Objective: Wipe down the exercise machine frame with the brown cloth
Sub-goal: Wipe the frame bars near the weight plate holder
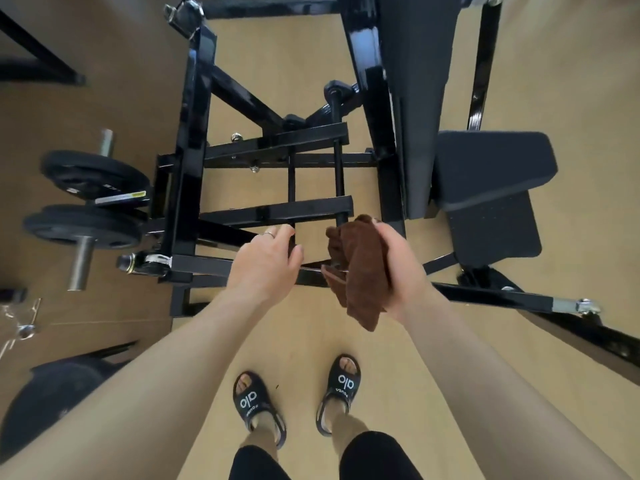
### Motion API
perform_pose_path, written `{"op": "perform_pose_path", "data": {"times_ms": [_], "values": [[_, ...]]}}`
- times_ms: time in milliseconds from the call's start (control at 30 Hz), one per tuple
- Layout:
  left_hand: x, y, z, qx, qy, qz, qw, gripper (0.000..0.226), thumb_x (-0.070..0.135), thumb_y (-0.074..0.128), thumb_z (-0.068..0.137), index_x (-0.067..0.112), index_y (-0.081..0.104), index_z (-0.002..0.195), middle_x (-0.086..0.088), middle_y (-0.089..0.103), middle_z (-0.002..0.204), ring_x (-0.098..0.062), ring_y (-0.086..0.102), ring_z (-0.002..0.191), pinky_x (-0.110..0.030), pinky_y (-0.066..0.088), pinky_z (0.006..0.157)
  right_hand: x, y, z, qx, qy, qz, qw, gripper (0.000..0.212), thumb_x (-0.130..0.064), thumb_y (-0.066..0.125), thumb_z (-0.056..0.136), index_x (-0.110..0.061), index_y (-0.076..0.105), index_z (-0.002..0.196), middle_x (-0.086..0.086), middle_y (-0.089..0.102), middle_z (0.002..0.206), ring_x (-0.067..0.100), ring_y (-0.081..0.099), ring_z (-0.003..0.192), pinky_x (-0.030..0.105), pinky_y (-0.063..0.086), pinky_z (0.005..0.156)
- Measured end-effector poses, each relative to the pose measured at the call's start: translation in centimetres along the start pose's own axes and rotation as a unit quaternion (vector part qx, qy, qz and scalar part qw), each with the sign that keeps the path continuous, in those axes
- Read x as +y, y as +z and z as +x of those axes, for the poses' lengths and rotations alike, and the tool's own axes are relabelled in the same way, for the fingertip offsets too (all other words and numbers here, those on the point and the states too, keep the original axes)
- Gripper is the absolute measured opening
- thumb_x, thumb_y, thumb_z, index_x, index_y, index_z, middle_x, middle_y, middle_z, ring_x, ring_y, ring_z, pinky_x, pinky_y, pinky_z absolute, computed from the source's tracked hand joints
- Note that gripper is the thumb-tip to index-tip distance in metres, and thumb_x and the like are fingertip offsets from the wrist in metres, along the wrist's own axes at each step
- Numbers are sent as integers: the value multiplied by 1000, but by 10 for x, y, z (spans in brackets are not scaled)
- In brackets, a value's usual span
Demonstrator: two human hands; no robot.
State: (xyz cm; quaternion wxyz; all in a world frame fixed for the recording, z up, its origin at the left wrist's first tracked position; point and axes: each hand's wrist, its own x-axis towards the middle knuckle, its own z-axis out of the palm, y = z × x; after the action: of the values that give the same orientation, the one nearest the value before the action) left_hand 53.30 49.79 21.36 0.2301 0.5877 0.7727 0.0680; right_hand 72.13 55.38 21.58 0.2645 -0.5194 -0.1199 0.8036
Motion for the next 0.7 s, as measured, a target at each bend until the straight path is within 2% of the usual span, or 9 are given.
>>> {"op": "perform_pose_path", "data": {"times_ms": [67, 100, 133, 200, 300, 367, 433, 533, 700], "values": [[3, 8, 10, -12, 0, 9, 1000, 40, 40, 40, 108, 17, 52, 139, -4, 64, 126, -25, 62, 109, -43, 55, 92, -16, -5, 14, 83, -29, -125, 988, 33, -43, 59, 102, -16, 68, 119, 10, 72, 117, 27, 72, 99, 34, 63, 73], [4, 14, 16, -17, 1, 19, 1000, 42, 41, 39, 108, 18, 51, 141, -5, 64, 129, -25, 62, 112, -43, 55, 93, -20, -10, 22, 129, -62, -185, 972, 28, -45, 60, 102, -22, 68, 115, 7, 72, 112, 26, 71, 97, 36, 63, 76], [6, 20, 21, -24, 1, 28, 999, 44, 43, 38, 108, 18, 50, 142, -5, 64, 129, -25, 63, 112, -42, 56, 93, -23, -16, 29, 163, -91, -242, 952, 27, -47, 60, 101, -26, 67, 117, 5, 71, 110, 27, 70, 99, 43, 62, 85], [9, 33, 33, -39, 12, 47, 998, 43, 45, 37, 108, 19, 51, 139, -4, 65, 125, -24, 64, 106, -41, 58, 88, -28, -24, 44, 192, -137, -340, 911, 30, -52, 58, 101, -29, 65, 119, 0, 69, 109, 27, 67, 101, 53, 58, 95], [17, 55, 49, -46, 35, 67, 996, 40, 48, 34, 107, 21, 57, 124, 0, 67, 106, -20, 64, 91, -40, 58, 80, -35, -31, 65, 191, -201, -440, 854, 32, -53, 55, 102, -28, 64, 119, -3, 67, 107, 22, 66, 98, 44, 60, 89], [24, 70, 60, -53, 49, 54, 996, 43, 52, 32, 106, 22, 61, 114, 3, 65, 95, -18, 63, 85, -40, 57, 80, -40, -40, 81, 177, -264, -537, 781, 29, -49, 55, 103, -26, 64, 118, -3, 64, 110, 17, 63, 98, 23, 52, 80], [31, 86, 67, -74, 56, 23, 995, 46, 55, 31, 105, 24, 64, 110, 6, 64, 92, -16, 63, 83, -40, 57, 80, -43, -53, 97, 144, -304, -652, 680, 28, -40, 56, 104, -20, 65, 120, 1, 60, 119, 15, 58, 103, 15, 43, 83], [34, 105, 67, -85, 63, 2, 994, 47, 56, 29, 106, 25, 64, 107, 8, 62, 88, -13, 62, 79, -39, 57, 78, -48, -75, 116, 61, -309, -767, 559, 32, -33, 58, 103, -13, 64, 128, 7, 57, 134, 23, 54, 119, 33, 46, 101], [31, 114, 58, -8, 78, 31, 996, 42, 51, 30, 105, 28, 59, 85, 15, 52, 67, -4, 50, 58, -27, 49, 56, -54, -111, 142, -33, -341, -853, 394, 30, -30, 70, 95, -13, 68, 120, 11, 63, 128, 29, 62, 112, 41, 54, 94]]}}
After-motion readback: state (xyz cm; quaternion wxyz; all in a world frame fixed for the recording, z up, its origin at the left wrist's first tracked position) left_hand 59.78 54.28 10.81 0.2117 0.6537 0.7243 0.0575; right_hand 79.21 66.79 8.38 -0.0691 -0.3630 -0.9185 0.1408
